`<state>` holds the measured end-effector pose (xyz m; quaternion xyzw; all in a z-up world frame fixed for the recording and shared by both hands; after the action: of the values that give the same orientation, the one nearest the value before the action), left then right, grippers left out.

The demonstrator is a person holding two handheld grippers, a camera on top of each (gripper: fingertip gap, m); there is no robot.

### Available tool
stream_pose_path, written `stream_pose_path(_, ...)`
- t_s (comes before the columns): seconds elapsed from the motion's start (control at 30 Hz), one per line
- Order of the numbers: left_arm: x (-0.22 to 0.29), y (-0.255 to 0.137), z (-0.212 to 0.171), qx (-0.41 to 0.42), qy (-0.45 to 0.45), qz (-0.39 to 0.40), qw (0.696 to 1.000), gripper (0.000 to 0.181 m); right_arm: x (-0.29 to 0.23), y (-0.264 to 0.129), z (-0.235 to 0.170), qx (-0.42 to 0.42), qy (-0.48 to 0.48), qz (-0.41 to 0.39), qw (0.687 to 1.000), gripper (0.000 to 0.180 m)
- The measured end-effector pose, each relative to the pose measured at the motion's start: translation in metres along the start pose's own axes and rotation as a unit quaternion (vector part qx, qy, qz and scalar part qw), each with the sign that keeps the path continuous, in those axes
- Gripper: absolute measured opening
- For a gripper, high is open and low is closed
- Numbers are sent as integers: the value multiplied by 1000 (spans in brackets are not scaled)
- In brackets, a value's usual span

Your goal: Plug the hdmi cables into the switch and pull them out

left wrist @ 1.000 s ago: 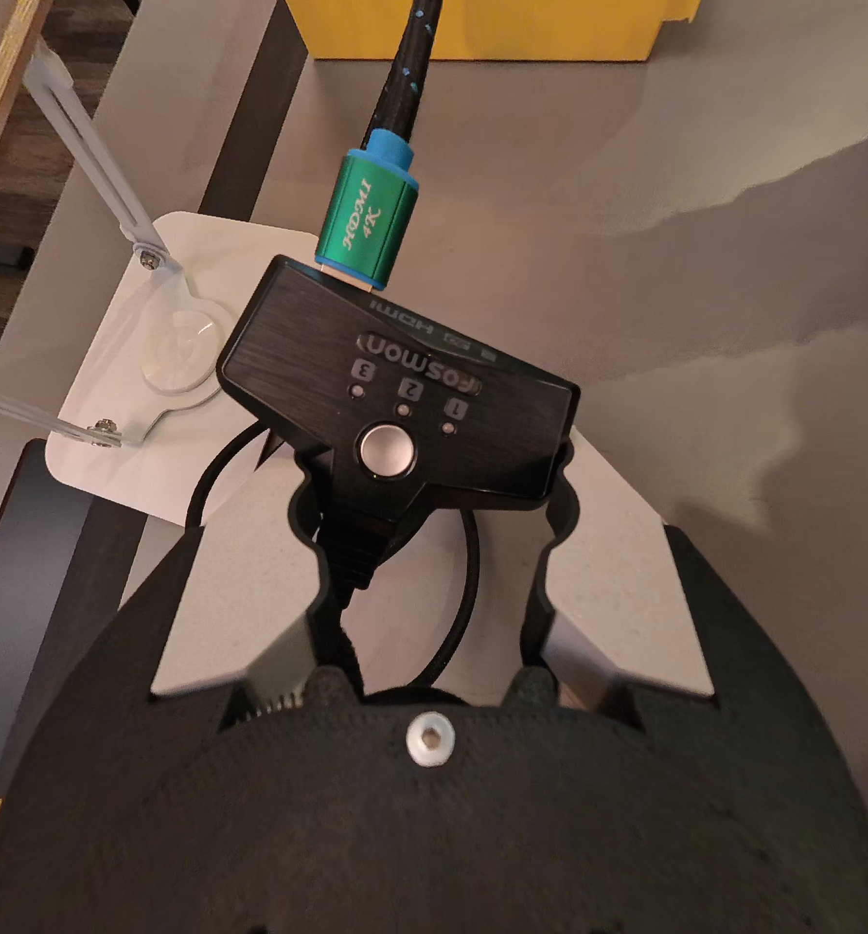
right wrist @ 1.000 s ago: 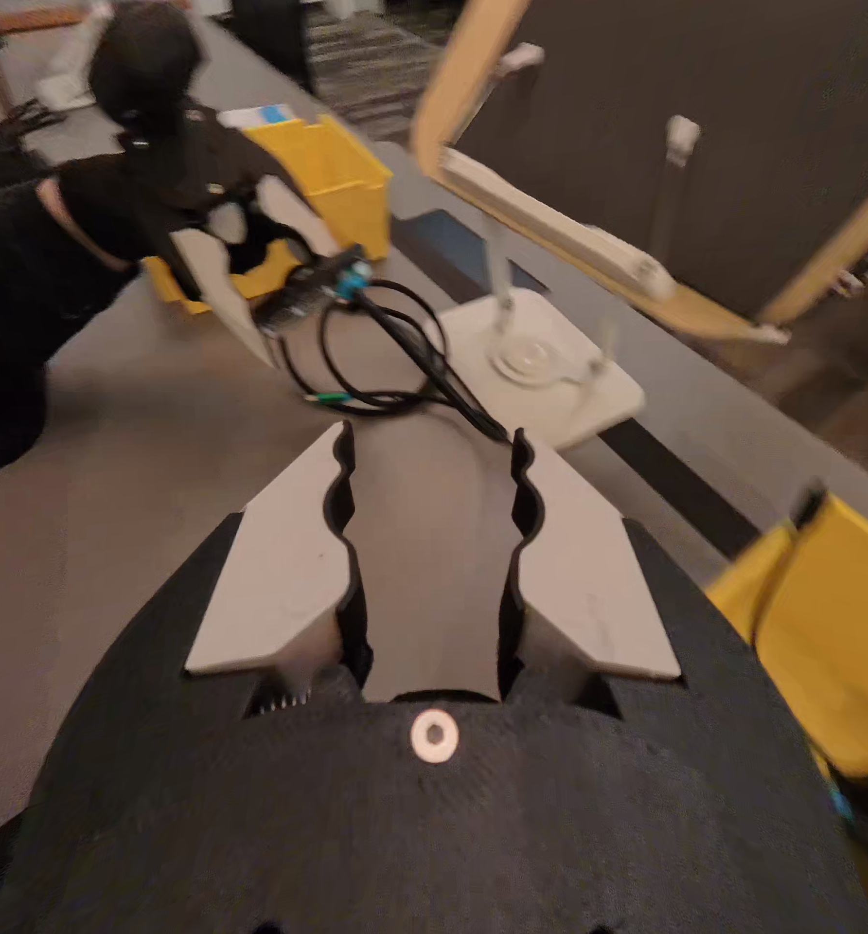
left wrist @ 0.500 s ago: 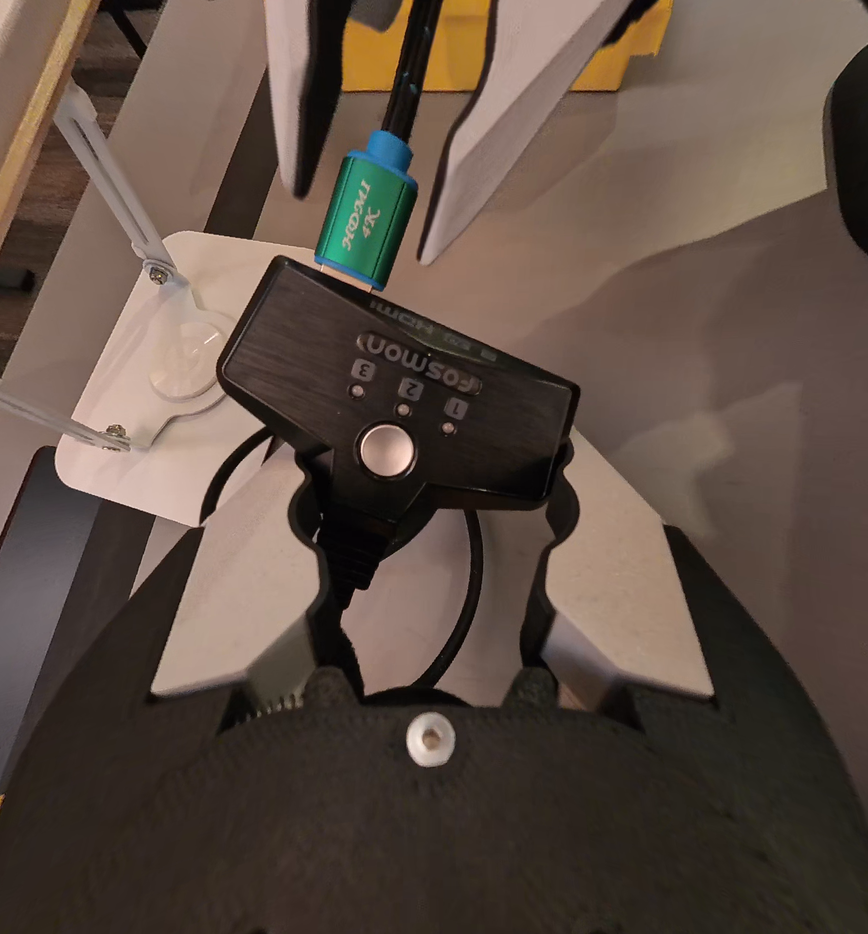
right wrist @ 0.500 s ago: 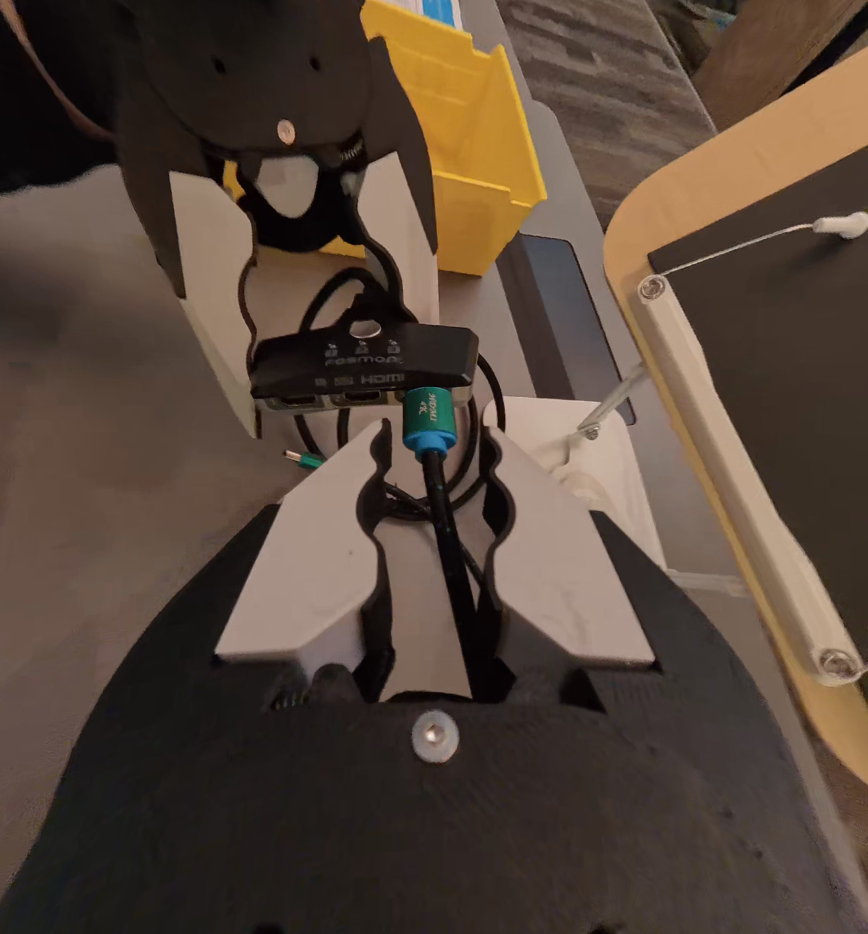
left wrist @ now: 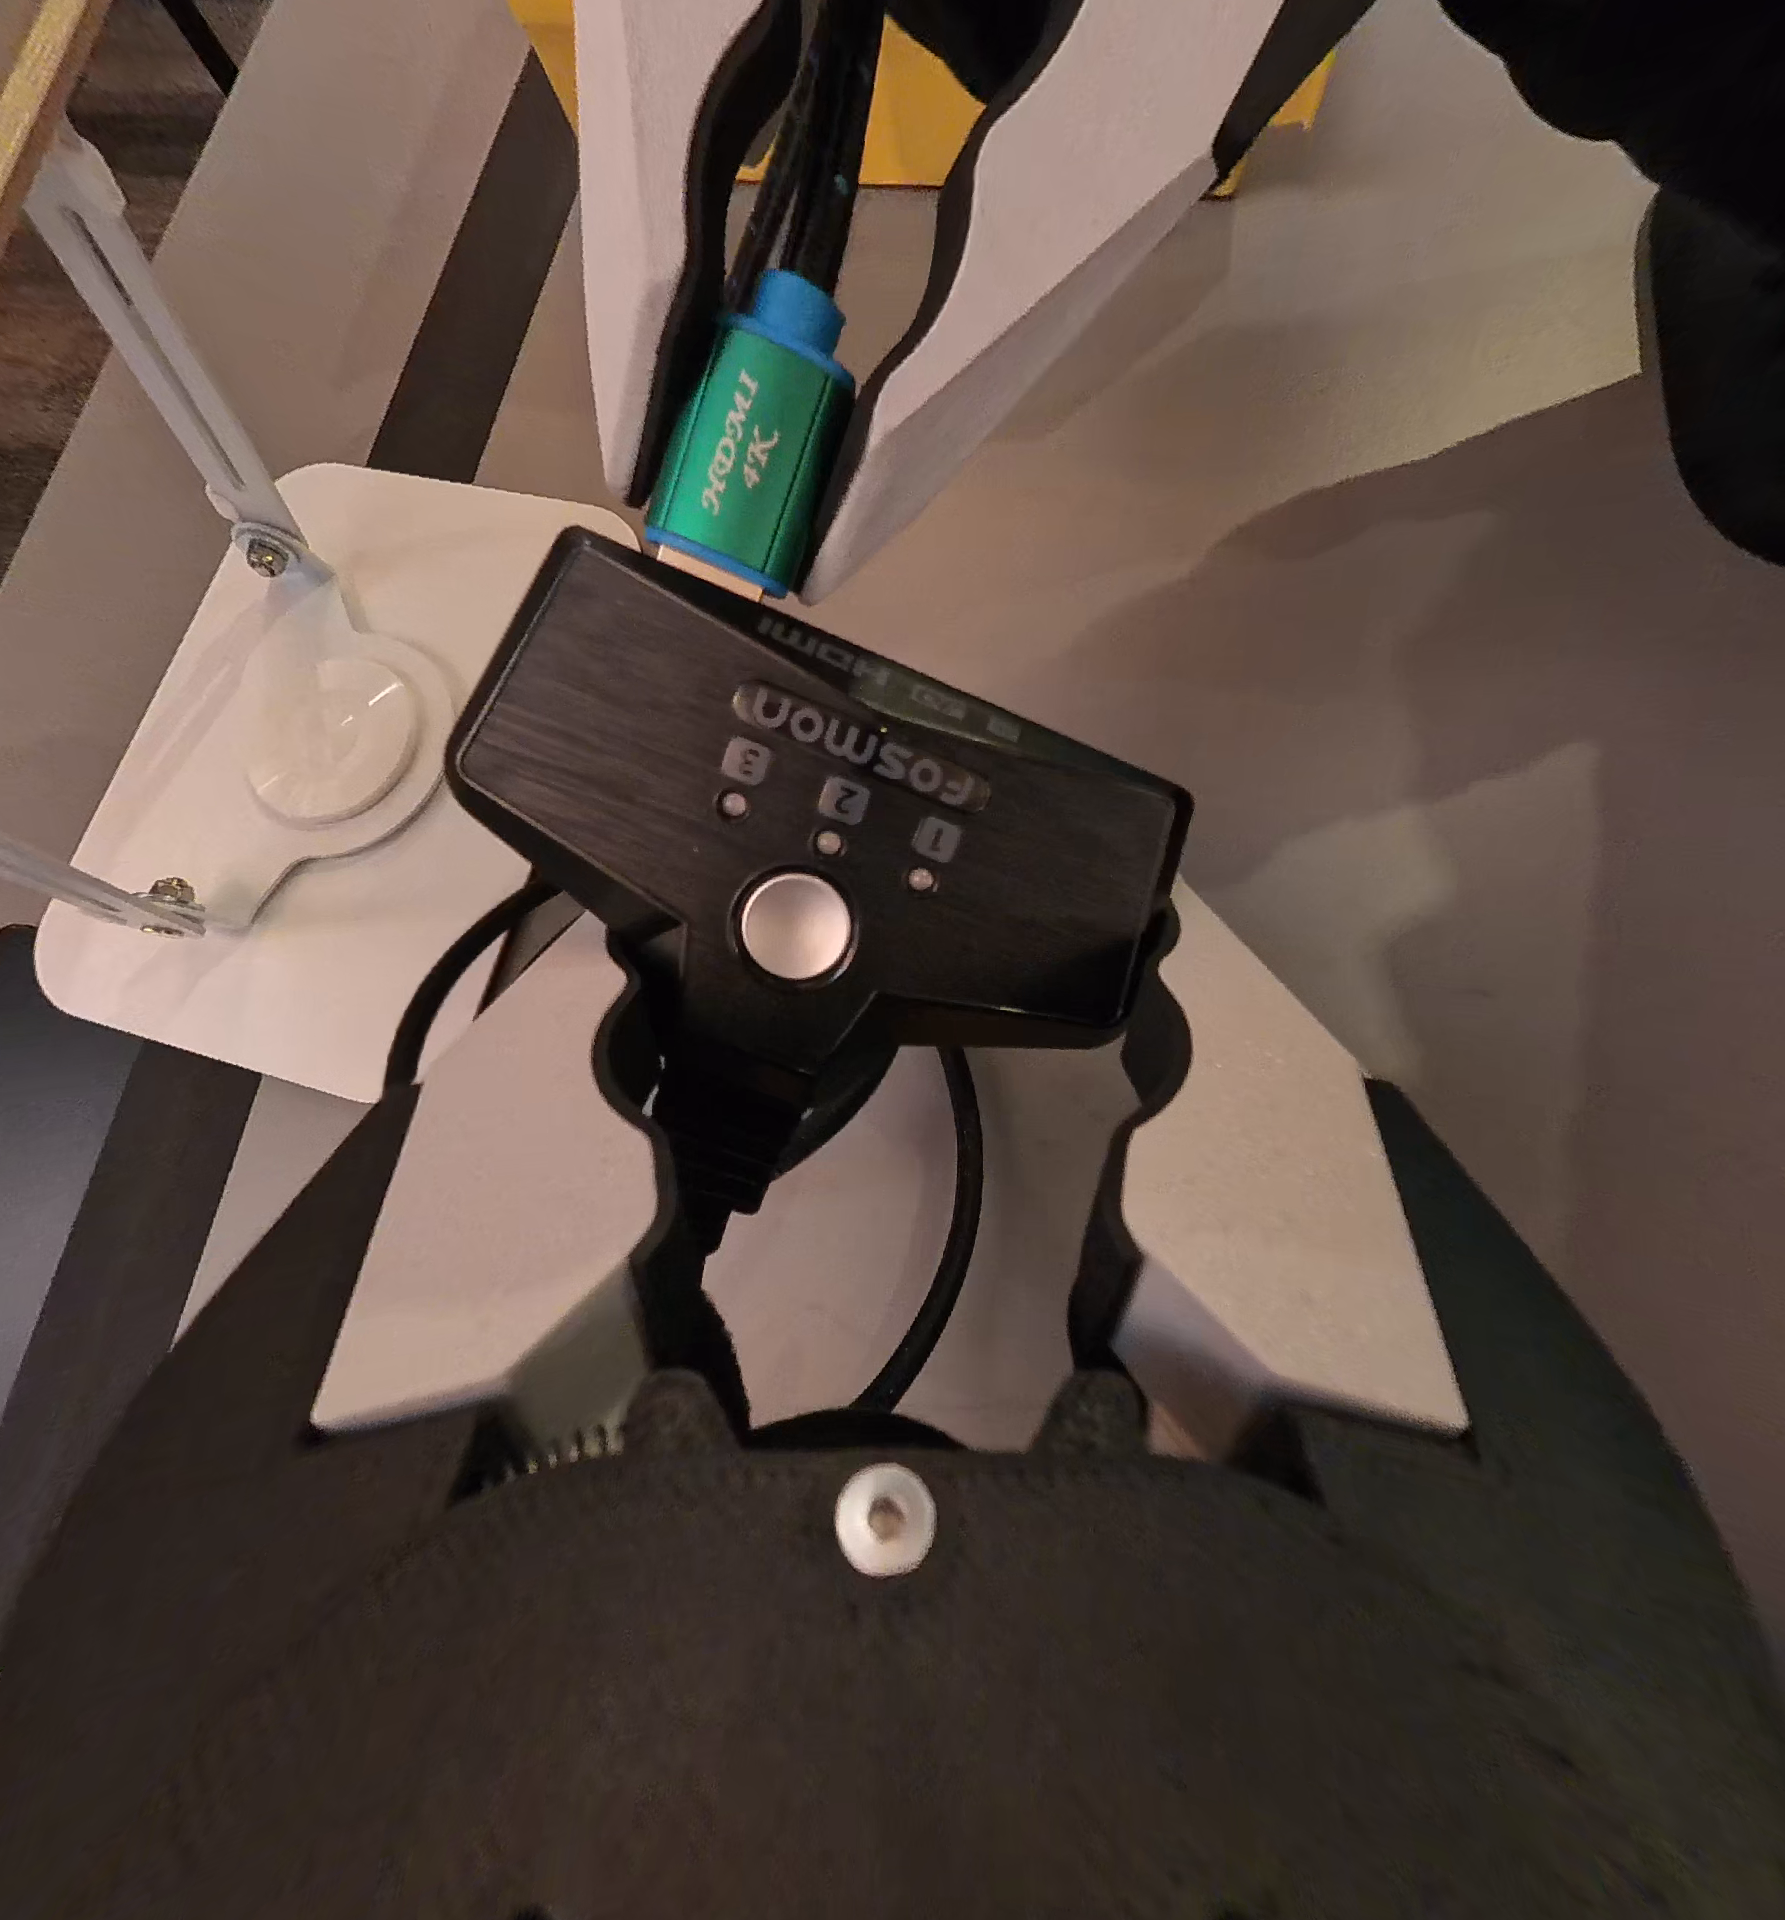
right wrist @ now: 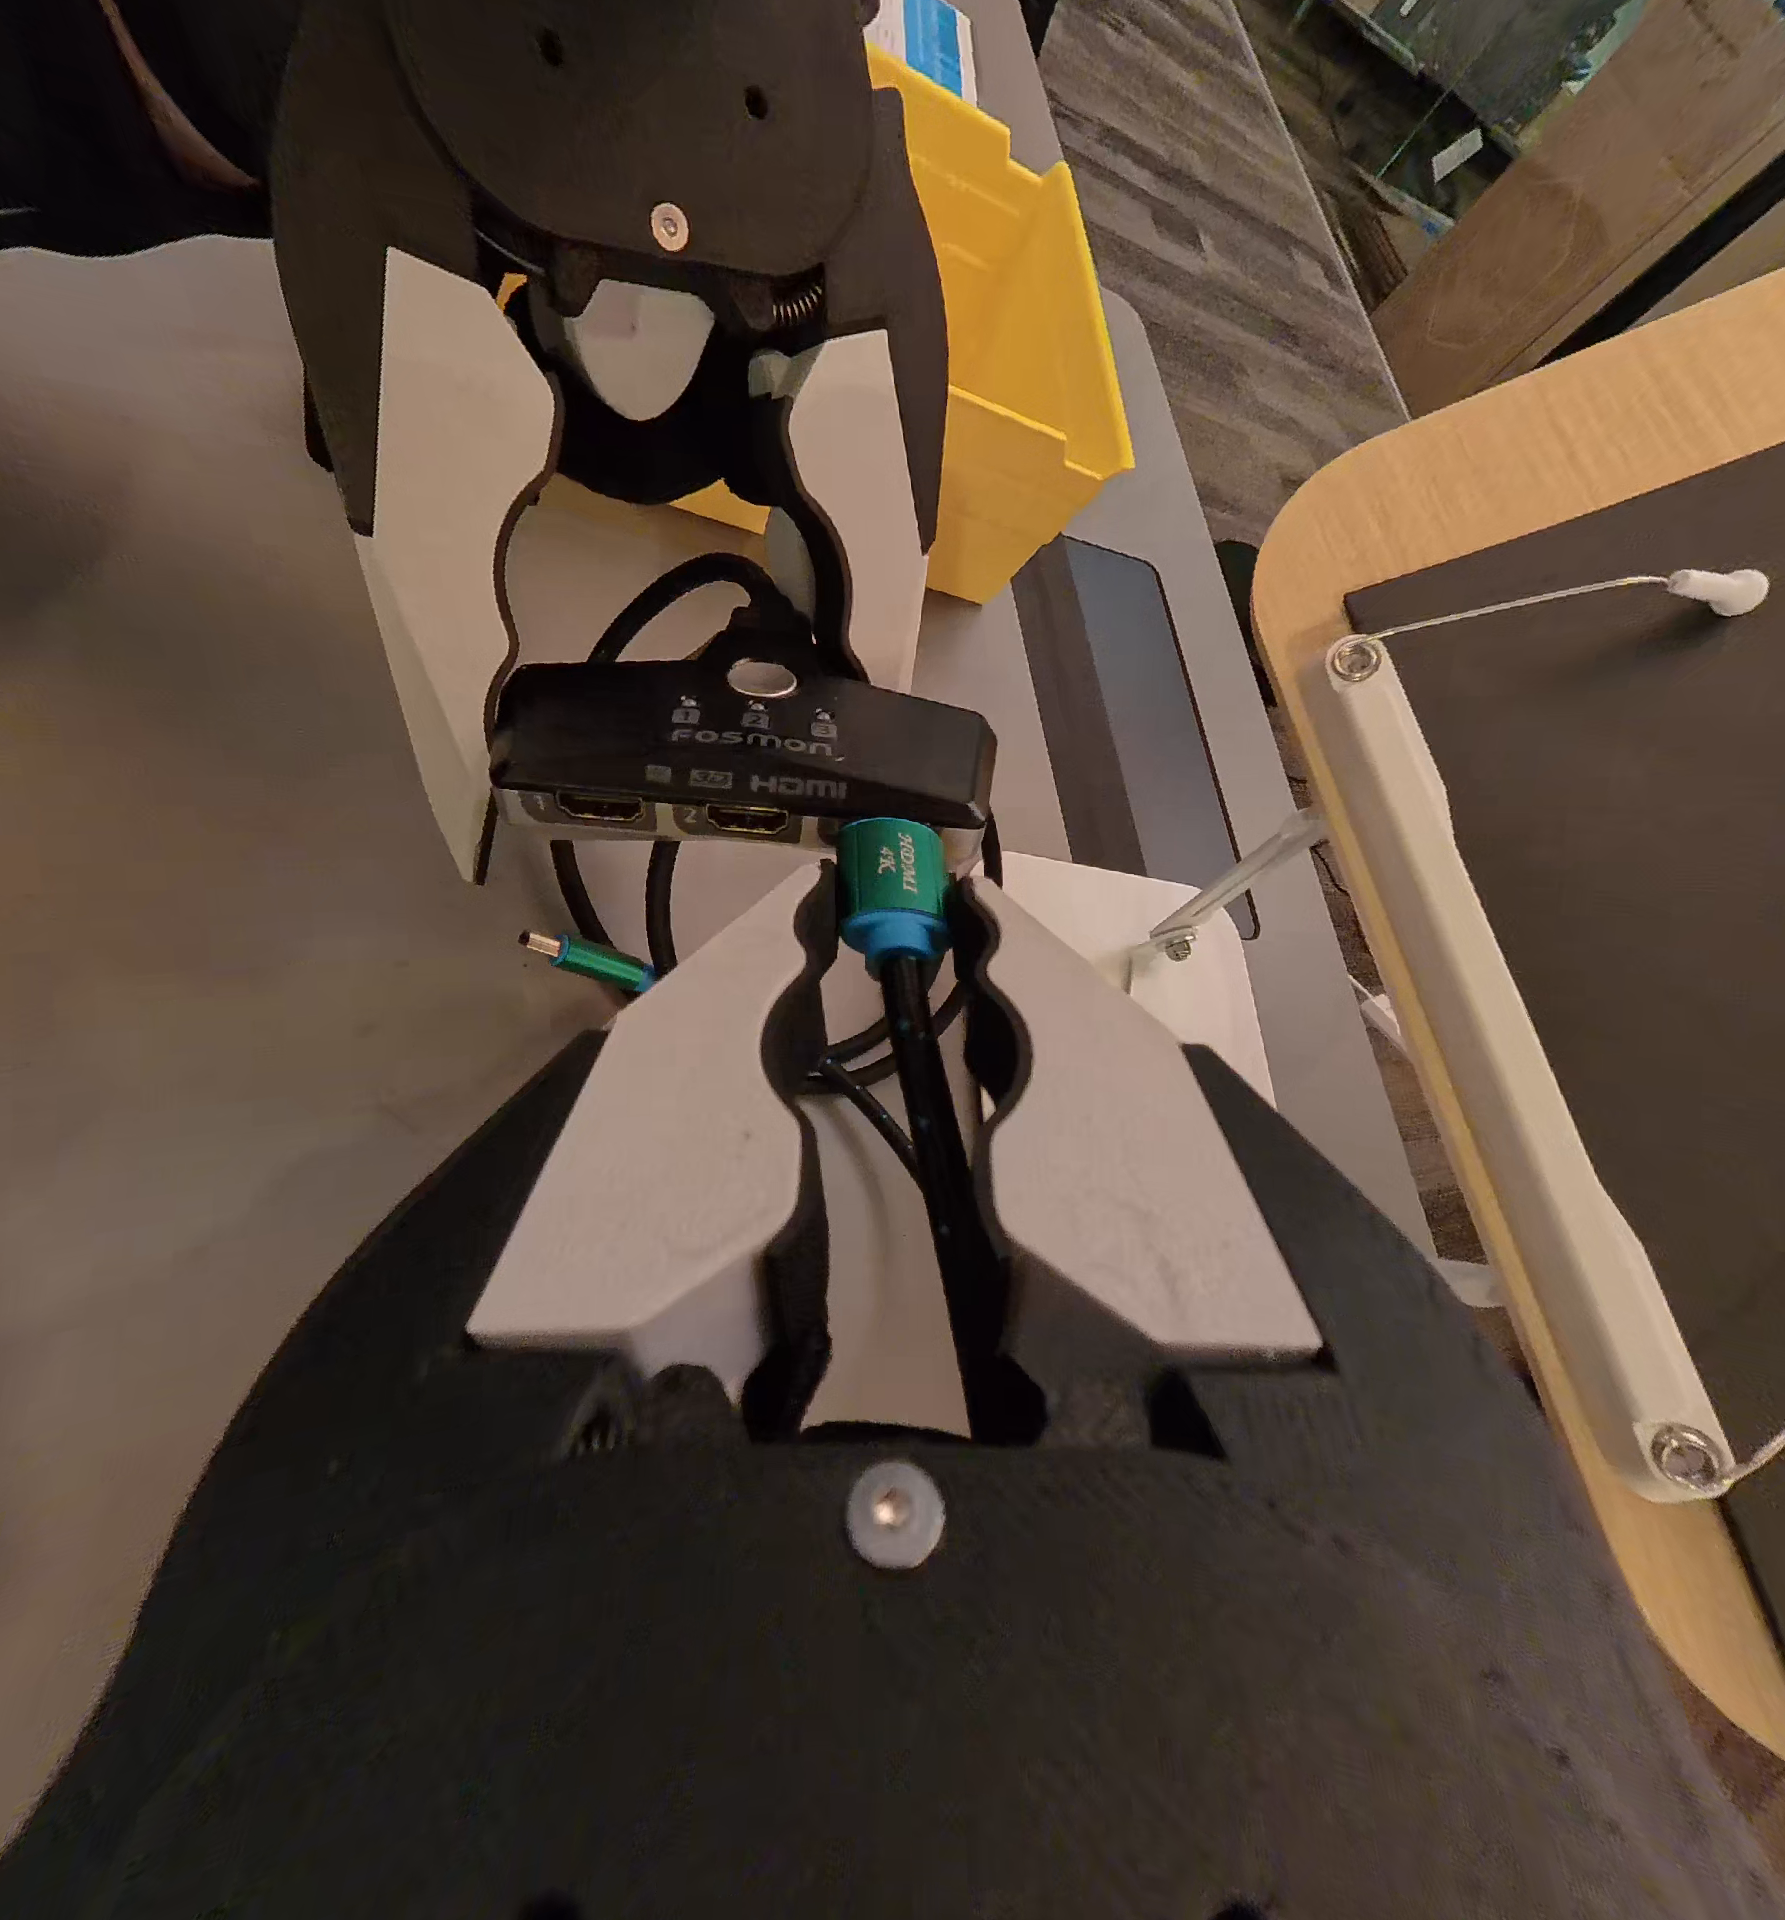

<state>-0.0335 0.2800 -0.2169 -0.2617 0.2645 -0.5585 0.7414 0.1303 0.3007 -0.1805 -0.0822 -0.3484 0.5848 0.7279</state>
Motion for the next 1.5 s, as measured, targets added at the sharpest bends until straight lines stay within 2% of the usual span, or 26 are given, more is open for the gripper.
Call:
stream_pose_path(0.03,0,0,0,0,-1,1,1000,91,1,0,0,2,-1,2,1000,19)
stream_pose_path(0.23,-1,1,-1,-3,-4,1,1000,90,5,3,0,6,-7,26,1000,19)
stream_pose_path(1.1,-4,-5,-8,50,-3,-21,998,90,-2,2,6,37,-27,-13,999,19)
stream_pose_path(1.33,6,-7,-2,45,30,-24,998,89,0,-10,3,67,-7,55,996,19)
stream_pose_path(1.5,2,-7,-1,60,18,-14,998,89,2,-10,6,61,-9,20,998,19)
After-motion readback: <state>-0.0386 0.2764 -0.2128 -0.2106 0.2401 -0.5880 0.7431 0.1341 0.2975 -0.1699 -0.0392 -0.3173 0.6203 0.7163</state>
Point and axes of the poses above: each gripper's, where its closed fingertips meet, y out along the fingers, z out of its top, x = y × z across the jaws, the point moved 10 cm from there along -y, back along the fingers, and after that the axes turned 1 degree about y, right-handed, at the moved point
